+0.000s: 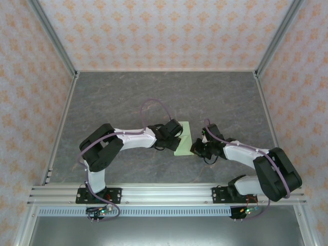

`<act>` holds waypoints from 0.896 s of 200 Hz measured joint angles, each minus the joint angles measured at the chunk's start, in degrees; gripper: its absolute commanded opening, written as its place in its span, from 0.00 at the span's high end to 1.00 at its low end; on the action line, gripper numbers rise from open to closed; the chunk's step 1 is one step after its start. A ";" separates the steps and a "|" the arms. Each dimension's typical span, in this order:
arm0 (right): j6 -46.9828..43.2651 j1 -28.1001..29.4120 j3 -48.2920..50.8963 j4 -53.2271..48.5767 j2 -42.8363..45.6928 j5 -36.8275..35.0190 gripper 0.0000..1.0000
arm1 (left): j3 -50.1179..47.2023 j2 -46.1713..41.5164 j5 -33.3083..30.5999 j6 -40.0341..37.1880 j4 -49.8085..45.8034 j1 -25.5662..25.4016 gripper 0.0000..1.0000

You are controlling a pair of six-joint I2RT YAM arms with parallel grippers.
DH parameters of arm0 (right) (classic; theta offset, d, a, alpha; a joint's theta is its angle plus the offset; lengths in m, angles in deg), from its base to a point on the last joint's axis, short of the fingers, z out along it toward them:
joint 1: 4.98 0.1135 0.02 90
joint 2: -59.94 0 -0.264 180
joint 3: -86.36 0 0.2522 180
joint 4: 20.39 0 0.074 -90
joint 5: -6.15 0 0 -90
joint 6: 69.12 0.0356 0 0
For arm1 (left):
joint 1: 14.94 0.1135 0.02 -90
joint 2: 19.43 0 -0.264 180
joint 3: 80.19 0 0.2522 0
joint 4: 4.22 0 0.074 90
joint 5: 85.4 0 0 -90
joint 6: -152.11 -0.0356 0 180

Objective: Fold a paper plane with a square sheet of paper (fold left side to right side)
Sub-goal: Fold the triangle a second time at the center of the table.

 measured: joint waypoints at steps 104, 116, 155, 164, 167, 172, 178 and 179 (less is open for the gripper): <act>2.84 -2.12 -1.99 2.84 3.96 0.83 0.89 | 1.55 0.94 0.02 -0.02 -1.81 0.00 1.00; 3.61 -2.14 -3.17 4.72 2.82 1.62 0.89 | 1.64 0.96 0.02 0.00 -1.95 0.00 1.00; 5.99 -1.22 -5.66 10.78 -3.61 3.17 0.89 | 1.84 0.96 0.02 0.00 -2.45 0.00 1.00; 6.38 -0.74 -6.08 11.63 -4.96 3.39 0.89 | 1.84 0.96 0.04 0.00 -2.51 0.00 1.00; 6.43 -0.59 -6.21 11.89 -5.35 3.48 0.89 | 1.84 0.96 0.04 0.00 -2.51 0.00 1.00; 6.73 -0.37 -6.43 12.31 -5.97 3.58 0.89 | 1.84 0.96 0.04 0.00 -2.58 0.00 1.00; 6.88 -0.09 -6.71 12.72 -6.75 3.72 0.89 | 1.84 0.96 0.04 0.00 -2.64 0.00 1.00; 6.93 -0.07 -6.73 12.76 -6.84 3.69 0.89 | 1.86 0.96 0.04 0.00 -2.67 0.00 1.00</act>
